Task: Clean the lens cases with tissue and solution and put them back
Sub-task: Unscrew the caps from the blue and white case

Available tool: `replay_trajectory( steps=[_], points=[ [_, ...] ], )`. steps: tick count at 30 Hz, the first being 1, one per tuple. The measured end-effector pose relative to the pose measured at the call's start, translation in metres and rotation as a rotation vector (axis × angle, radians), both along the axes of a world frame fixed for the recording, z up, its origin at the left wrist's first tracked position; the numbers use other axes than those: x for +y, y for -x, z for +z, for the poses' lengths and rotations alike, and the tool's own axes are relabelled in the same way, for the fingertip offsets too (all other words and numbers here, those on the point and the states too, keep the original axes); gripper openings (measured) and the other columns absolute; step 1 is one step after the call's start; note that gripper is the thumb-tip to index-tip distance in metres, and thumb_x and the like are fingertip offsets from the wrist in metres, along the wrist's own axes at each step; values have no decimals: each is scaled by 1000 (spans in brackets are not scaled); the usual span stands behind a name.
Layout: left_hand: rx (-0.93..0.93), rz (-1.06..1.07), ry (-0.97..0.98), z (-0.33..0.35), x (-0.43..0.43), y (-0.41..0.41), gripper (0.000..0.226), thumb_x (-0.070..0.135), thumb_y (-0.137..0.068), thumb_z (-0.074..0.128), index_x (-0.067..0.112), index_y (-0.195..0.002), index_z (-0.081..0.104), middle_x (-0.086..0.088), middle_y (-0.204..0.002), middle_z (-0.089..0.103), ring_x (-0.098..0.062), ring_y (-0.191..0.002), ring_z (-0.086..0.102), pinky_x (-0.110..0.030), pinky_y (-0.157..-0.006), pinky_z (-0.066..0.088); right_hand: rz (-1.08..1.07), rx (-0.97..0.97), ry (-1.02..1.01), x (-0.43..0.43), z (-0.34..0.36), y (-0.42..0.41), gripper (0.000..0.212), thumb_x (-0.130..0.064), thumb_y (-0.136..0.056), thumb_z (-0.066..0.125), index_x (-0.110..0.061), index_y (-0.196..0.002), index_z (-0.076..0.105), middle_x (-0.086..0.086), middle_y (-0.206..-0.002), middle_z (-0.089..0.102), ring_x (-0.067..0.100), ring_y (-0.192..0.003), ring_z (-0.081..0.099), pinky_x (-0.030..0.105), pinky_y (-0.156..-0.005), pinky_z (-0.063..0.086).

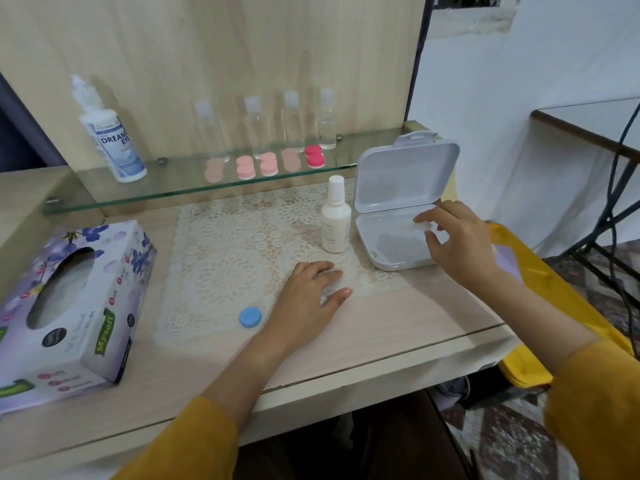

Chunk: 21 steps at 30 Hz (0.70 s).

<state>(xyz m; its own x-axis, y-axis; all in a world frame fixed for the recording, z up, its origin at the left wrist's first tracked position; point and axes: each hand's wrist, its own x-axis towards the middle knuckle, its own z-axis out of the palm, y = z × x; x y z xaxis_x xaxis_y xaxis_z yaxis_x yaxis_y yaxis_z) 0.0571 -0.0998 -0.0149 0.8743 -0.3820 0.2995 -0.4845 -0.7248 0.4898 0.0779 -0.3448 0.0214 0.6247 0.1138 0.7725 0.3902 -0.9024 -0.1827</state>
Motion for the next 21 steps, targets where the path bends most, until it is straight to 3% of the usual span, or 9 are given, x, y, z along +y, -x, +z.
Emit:
replay_trajectory(
  steps=[8, 12, 14, 21],
  points=[
    [11, 3, 7, 1, 1, 2, 43, 39, -90, 51, 16, -127, 54, 5, -133, 48, -10, -124, 33, -20, -105, 22, -28, 56, -37, 1, 1, 4, 30, 15, -58, 71, -2, -83, 66, 9, -73, 62, 29, -62, 53, 28, -54, 42],
    [35, 11, 24, 5, 5, 4, 42, 39, -90, 50, 17, -127, 54, 6, -132, 48, -8, -123, 35, -10, -98, 18, 24, 95, -119, 13, 9, 13, 26, -5, -63, 76, -3, -88, 68, 7, -75, 65, 16, -65, 45, 14, -62, 30],
    [55, 32, 54, 11, 13, 6, 41, 37, -91, 50, 18, -126, 54, 5, -131, 49, -8, -122, 37, -9, -96, 18, 73, 123, -169, 26, 14, 20, 26, -16, -66, 76, -4, -88, 70, 5, -75, 65, 14, -63, 47, 16, -61, 32],
    [5, 171, 85, 30, 66, 13, 34, 29, -93, 50, 15, -122, 58, 3, -129, 52, -12, -122, 40, -14, -101, 20, 282, 516, -349, 98, 5, 35, 28, -25, -68, 79, -16, -94, 73, -20, -75, 58, 7, -72, 53, 12, -67, 37]
  ],
)
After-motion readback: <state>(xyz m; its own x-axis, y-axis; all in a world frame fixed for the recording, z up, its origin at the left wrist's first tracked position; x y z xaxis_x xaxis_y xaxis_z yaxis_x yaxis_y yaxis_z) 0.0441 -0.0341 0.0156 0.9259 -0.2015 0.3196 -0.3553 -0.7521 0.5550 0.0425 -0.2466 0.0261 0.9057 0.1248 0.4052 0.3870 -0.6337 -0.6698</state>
